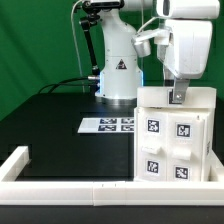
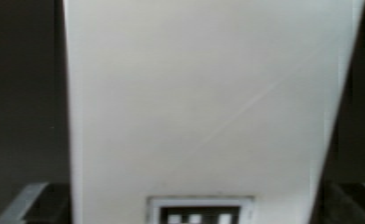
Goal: Assemble cabinet
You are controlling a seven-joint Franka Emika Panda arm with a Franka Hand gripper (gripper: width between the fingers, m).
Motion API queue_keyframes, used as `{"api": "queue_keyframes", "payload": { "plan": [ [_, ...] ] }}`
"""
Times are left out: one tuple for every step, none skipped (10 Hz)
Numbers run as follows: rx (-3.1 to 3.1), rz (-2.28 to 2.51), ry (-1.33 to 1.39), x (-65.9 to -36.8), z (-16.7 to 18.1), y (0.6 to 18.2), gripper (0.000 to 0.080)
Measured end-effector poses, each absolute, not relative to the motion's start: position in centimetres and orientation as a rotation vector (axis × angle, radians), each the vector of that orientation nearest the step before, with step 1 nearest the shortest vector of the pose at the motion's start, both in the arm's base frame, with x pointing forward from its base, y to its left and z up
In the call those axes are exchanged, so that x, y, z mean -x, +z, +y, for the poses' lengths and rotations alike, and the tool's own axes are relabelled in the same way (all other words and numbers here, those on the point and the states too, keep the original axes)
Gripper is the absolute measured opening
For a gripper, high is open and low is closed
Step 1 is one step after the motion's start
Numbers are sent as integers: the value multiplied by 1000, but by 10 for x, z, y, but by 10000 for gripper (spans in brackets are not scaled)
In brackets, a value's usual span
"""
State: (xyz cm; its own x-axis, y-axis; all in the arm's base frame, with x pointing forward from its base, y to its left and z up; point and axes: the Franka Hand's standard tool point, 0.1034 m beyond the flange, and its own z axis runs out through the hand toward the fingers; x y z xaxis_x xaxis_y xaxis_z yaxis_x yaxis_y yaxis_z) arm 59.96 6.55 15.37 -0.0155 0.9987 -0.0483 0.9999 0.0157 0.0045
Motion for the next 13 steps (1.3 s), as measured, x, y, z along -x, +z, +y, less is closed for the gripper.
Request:
{"api": "queue_keyframes", "payload": {
  "plan": [
    [-2178,2211,-48,-600,65,154,571],
    [-2199,2189,-47,-600,65,154,556],
    [-2224,2164,-47,-600,65,154,556],
    [-2235,2152,-47,-600,64,154,556],
    [-2311,2072,-43,-600,63,154,556],
    [-2413,1953,-40,-600,61,154,556],
    [-2509,1829,-38,-600,59,153,556],
    [-2603,1692,-37,-599,58,153,556],
    [-2681,1563,-34,-599,58,153,556],
    [-2742,1452,-31,-599,58,153,556],
    [-2792,1353,-28,-599,59,153,556],
    [-2876,1164,-23,-599,59,153,556],
    [-2919,1050,-20,-599,59,153,556]
  ]
}}
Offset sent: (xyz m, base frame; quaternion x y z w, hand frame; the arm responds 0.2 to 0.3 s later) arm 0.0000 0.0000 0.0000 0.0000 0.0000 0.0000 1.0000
